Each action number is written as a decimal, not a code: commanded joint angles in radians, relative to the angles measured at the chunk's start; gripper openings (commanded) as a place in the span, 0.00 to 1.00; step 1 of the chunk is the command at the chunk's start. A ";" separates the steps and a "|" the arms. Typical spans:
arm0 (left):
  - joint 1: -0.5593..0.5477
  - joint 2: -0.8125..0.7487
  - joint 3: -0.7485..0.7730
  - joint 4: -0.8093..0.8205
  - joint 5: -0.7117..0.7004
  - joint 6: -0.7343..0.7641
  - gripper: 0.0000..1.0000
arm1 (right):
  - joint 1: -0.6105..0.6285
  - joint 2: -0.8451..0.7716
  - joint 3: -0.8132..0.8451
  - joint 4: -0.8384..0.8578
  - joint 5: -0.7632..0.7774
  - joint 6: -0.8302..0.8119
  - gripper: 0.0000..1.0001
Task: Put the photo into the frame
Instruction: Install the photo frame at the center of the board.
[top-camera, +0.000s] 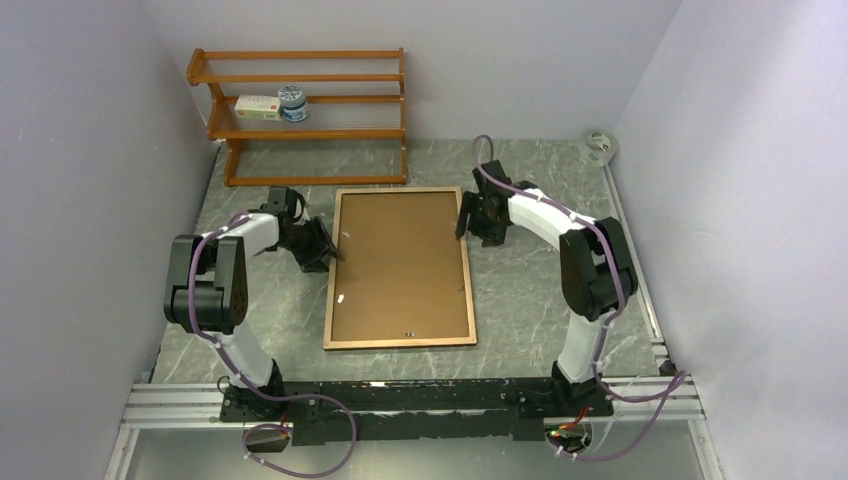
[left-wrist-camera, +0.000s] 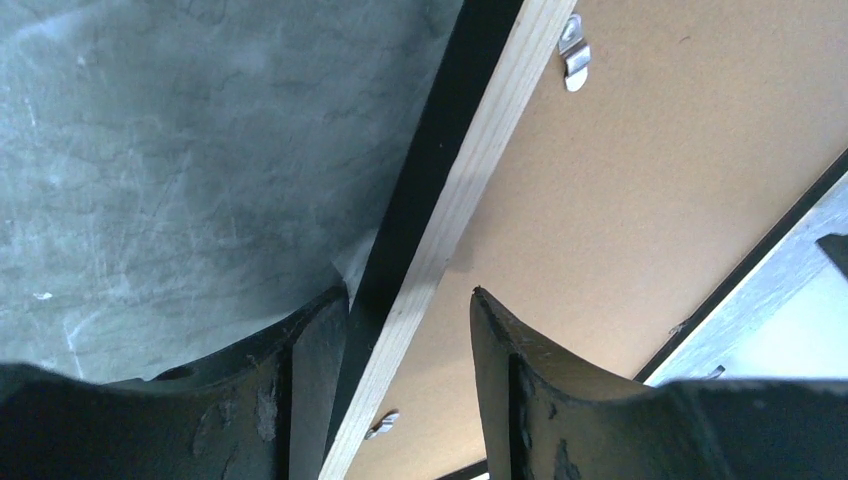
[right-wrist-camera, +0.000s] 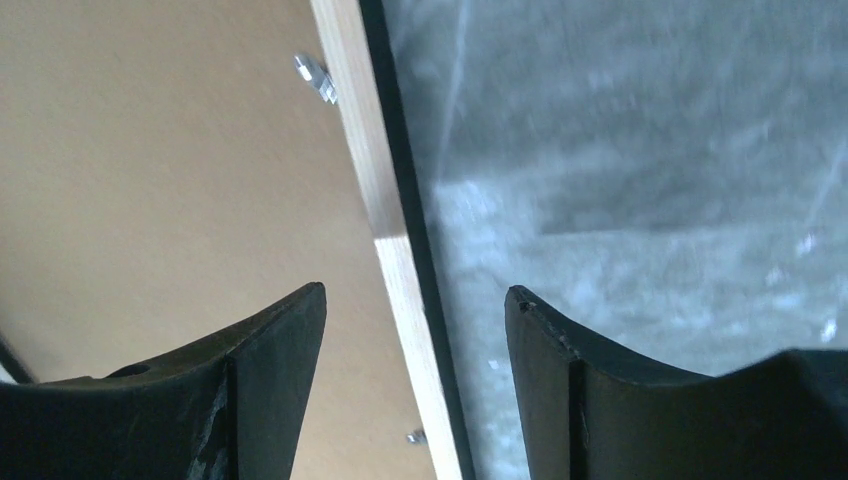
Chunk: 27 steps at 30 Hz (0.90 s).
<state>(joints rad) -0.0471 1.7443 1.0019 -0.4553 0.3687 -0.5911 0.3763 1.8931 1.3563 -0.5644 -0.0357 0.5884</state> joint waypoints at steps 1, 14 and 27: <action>0.000 -0.027 -0.043 -0.056 -0.037 0.019 0.55 | 0.038 -0.099 -0.102 -0.044 0.031 -0.010 0.69; 0.000 -0.003 -0.037 -0.054 -0.024 0.024 0.56 | 0.048 0.130 0.160 0.025 0.164 -0.075 0.65; 0.000 0.005 -0.027 -0.063 -0.037 0.028 0.54 | 0.037 0.244 0.292 0.000 0.176 -0.116 0.41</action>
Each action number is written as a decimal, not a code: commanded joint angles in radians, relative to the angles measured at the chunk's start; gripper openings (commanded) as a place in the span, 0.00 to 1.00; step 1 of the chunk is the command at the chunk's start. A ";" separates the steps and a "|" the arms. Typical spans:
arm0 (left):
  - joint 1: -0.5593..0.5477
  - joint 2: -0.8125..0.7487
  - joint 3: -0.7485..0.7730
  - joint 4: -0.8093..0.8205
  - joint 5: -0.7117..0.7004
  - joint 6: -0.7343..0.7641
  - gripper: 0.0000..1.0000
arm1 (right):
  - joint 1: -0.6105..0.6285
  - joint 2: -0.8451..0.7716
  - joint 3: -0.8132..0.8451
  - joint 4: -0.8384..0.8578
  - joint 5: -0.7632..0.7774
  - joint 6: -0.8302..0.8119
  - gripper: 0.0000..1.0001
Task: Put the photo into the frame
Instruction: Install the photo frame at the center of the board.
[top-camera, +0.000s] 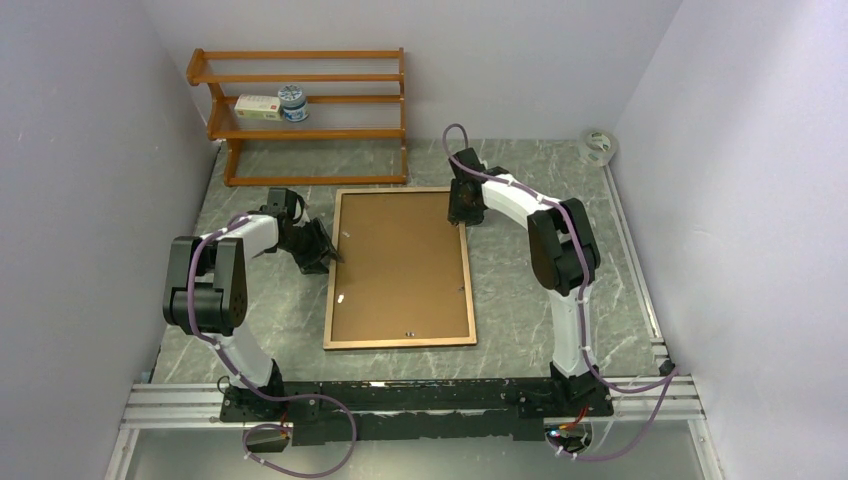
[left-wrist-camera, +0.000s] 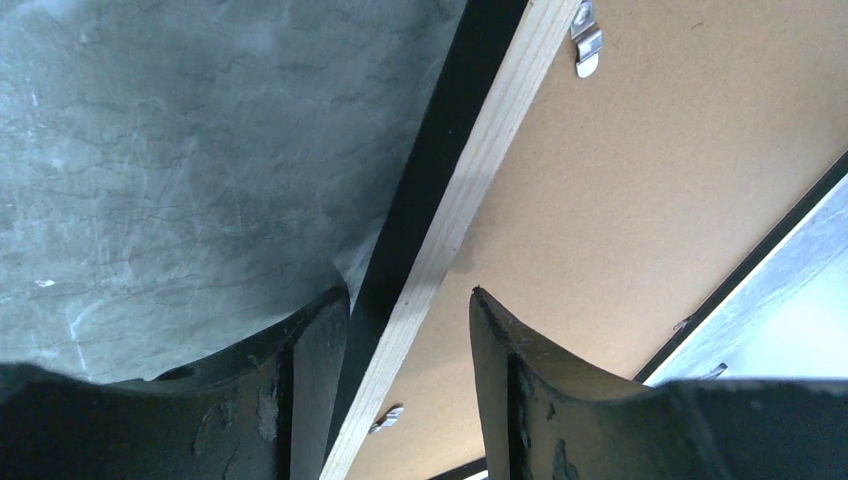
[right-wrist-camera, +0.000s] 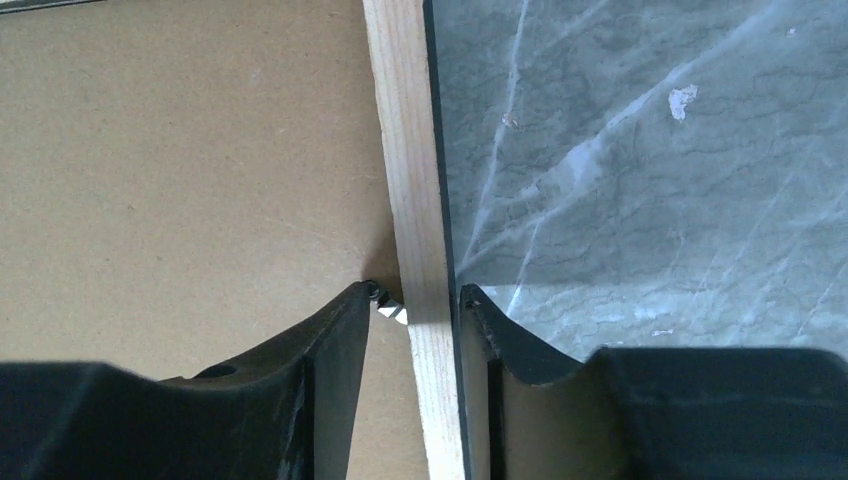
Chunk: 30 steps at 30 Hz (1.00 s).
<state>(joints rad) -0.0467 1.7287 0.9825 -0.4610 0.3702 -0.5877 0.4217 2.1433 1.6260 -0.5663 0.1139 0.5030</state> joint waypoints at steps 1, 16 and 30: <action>-0.001 0.021 -0.007 -0.059 -0.039 0.024 0.54 | -0.009 -0.009 0.020 0.000 0.022 -0.037 0.40; -0.001 0.028 -0.010 -0.056 -0.036 0.022 0.53 | -0.024 -0.014 -0.017 -0.007 -0.035 -0.067 0.36; -0.001 0.034 -0.011 -0.056 -0.036 0.022 0.52 | -0.029 -0.027 -0.026 -0.008 -0.076 -0.089 0.42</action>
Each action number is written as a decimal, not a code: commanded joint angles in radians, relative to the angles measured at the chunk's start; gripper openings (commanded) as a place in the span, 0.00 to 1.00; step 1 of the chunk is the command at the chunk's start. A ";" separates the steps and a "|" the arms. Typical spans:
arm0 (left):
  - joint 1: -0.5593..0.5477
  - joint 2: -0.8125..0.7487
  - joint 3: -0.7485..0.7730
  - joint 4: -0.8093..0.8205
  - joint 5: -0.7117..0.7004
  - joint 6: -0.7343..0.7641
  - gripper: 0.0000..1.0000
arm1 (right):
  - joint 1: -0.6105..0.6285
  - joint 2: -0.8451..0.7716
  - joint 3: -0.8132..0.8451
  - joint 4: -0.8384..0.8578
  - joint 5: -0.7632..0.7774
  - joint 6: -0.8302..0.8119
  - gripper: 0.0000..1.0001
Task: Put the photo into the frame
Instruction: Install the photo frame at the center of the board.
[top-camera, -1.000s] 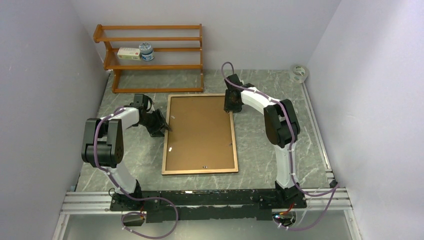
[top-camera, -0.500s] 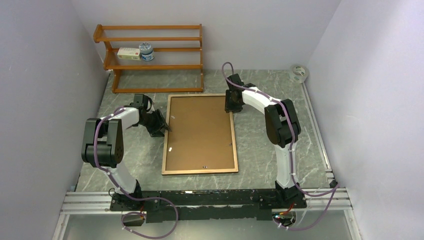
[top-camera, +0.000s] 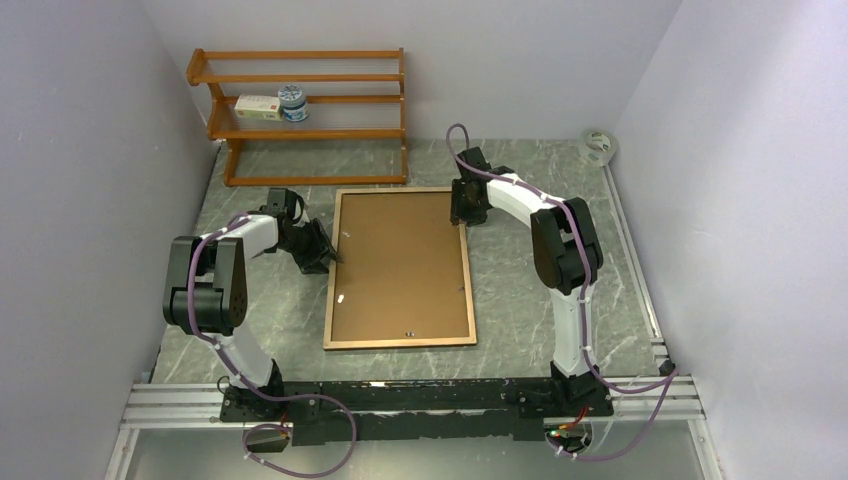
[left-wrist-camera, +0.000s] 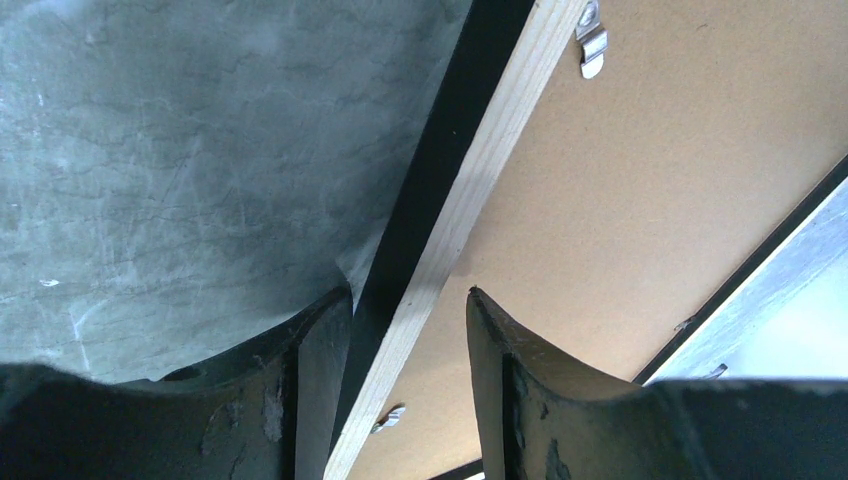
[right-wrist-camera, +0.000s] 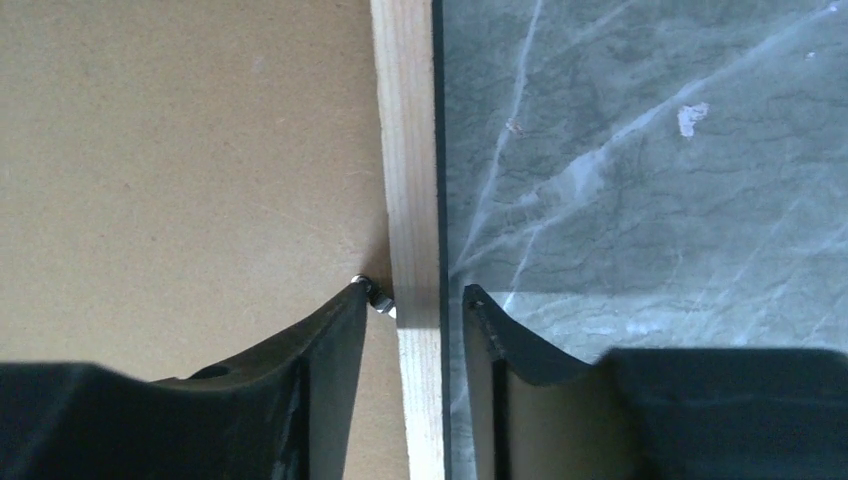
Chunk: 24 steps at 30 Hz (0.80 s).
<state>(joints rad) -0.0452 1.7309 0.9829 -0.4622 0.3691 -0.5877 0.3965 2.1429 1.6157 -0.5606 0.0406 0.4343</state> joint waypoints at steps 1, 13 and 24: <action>-0.002 0.032 -0.011 -0.055 -0.035 0.022 0.52 | -0.004 -0.026 -0.019 -0.017 0.000 -0.022 0.39; -0.002 0.037 -0.007 -0.060 -0.039 0.026 0.52 | -0.004 -0.024 -0.004 -0.031 0.028 -0.033 0.29; -0.002 0.007 -0.007 -0.067 -0.061 0.020 0.58 | -0.051 -0.139 0.011 -0.050 -0.087 0.048 0.62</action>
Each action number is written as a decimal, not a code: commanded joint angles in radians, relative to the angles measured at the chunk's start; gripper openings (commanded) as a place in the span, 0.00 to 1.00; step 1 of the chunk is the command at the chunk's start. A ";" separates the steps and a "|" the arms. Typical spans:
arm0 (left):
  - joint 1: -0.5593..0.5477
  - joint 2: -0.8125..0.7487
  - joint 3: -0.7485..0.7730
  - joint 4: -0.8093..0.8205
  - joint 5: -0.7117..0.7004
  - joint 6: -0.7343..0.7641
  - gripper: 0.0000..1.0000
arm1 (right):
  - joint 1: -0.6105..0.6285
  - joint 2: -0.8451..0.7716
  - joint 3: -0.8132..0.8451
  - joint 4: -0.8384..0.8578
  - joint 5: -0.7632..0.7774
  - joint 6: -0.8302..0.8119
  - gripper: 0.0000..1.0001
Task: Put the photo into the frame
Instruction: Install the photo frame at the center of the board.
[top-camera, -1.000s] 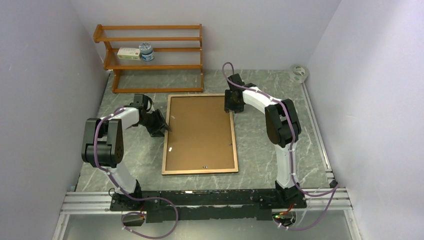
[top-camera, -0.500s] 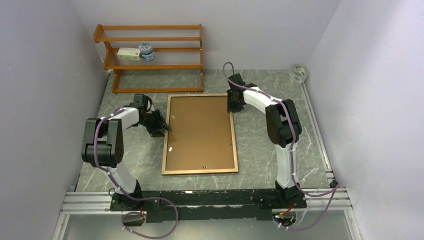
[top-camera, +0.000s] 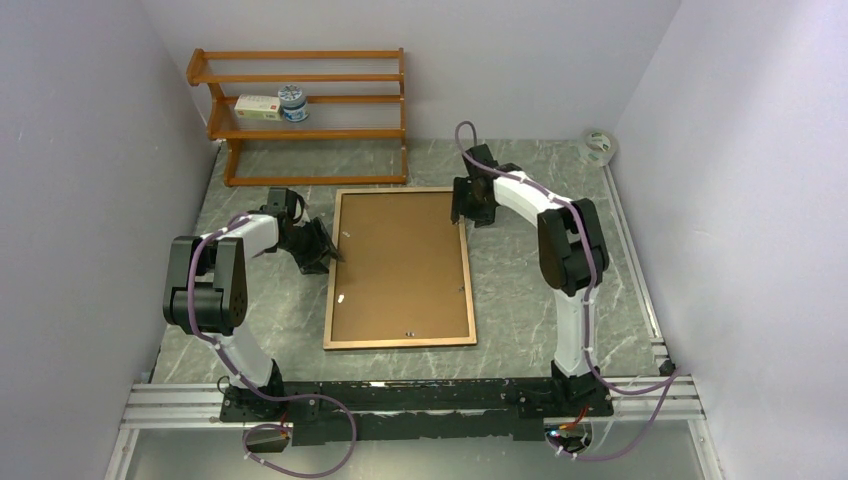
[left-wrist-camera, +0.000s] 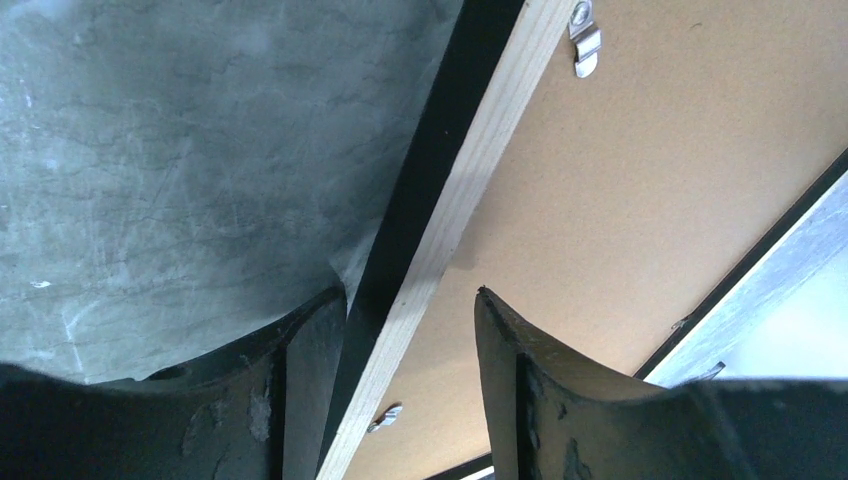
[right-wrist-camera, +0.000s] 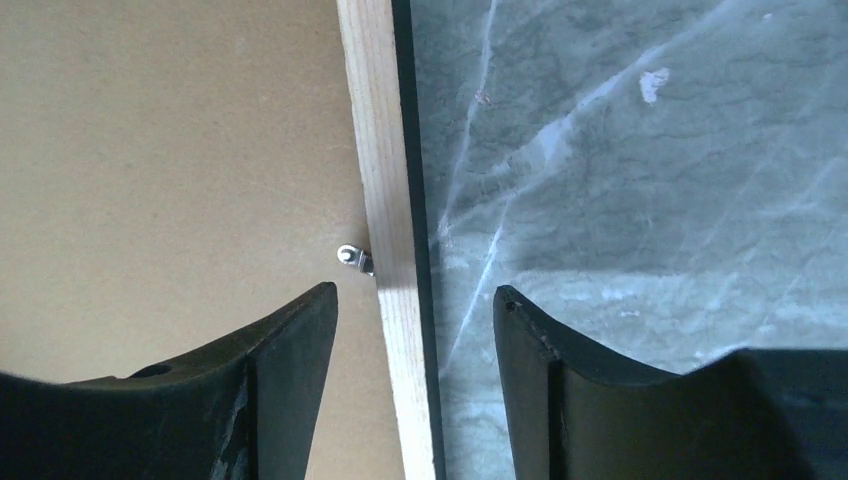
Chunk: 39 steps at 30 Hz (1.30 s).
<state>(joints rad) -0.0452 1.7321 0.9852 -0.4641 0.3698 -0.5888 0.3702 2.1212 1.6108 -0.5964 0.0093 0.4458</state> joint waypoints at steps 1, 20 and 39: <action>-0.002 0.003 -0.010 -0.064 -0.061 0.021 0.60 | -0.025 -0.130 0.013 -0.016 -0.063 0.040 0.63; -0.002 -0.007 -0.077 -0.063 -0.023 -0.007 0.57 | 0.140 -0.437 -0.431 -0.174 0.068 0.222 0.68; -0.002 0.013 -0.075 -0.059 0.009 0.009 0.50 | 0.227 -0.300 -0.396 -0.187 0.204 0.307 0.55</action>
<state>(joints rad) -0.0425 1.7107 0.9466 -0.4683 0.3965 -0.6037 0.5953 1.8011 1.1839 -0.7868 0.1688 0.7414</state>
